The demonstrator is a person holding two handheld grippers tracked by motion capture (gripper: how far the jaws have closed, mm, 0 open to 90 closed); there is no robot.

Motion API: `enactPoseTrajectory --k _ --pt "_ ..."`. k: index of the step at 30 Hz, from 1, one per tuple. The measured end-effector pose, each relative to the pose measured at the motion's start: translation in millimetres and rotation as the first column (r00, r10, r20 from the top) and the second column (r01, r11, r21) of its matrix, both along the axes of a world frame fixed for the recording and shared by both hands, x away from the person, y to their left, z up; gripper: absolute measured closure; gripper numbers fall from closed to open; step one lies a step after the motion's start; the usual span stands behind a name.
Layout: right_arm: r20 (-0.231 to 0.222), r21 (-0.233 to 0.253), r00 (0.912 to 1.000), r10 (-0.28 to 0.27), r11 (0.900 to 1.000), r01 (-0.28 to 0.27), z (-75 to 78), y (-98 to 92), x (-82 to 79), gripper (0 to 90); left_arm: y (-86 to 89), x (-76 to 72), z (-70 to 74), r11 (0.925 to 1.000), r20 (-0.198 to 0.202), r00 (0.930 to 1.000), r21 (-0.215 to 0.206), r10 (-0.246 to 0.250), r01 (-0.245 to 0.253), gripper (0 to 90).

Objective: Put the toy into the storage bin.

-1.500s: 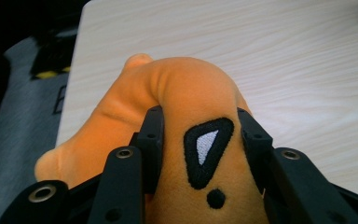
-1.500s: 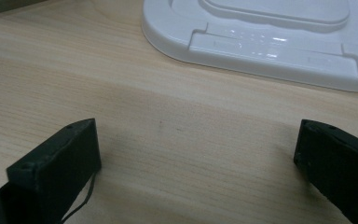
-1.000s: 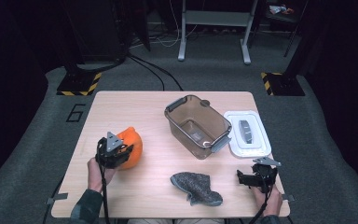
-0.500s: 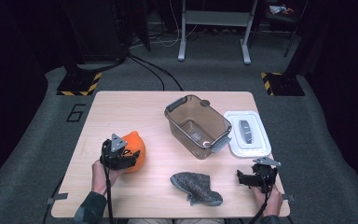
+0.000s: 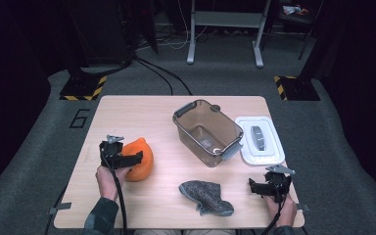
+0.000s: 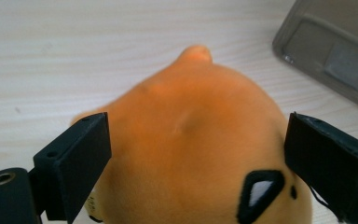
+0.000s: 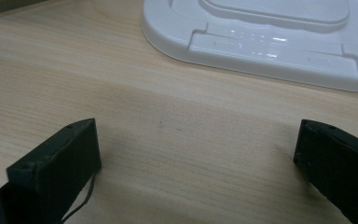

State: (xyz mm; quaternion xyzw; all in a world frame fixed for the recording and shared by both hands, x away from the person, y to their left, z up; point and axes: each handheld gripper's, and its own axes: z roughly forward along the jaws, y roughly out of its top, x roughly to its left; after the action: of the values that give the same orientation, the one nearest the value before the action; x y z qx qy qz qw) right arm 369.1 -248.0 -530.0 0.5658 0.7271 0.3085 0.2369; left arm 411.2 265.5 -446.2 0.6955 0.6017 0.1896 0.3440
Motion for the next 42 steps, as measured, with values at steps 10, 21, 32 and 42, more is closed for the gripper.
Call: enactPoseTrajectory --k 10,21,32,42 --pt "0.002 -0.001 1.0000 0.002 1.000 -0.002 -0.1 -0.2 0.1 0.0 -9.8 -7.6 -16.5 0.9978 0.003 0.9998 0.063 -0.021 0.020 33.3" --pt "0.004 -0.004 1.0000 0.007 1.000 -0.007 -0.2 -0.6 0.5 0.0 -6.7 -14.1 -12.5 0.9937 0.094 0.9917 0.077 -0.088 0.081 62.5" --pt "0.004 -0.004 1.0000 0.006 1.000 -0.006 -0.2 -0.7 0.5 0.0 -0.7 -6.5 3.4 0.9746 0.112 0.9727 0.117 -0.204 0.191 61.2" --pt "0.004 -0.004 1.0000 0.006 1.000 -0.006 -0.2 -0.7 0.5 0.0 3.4 6.5 22.2 0.9579 0.161 0.9471 0.122 -0.278 0.260 61.4"
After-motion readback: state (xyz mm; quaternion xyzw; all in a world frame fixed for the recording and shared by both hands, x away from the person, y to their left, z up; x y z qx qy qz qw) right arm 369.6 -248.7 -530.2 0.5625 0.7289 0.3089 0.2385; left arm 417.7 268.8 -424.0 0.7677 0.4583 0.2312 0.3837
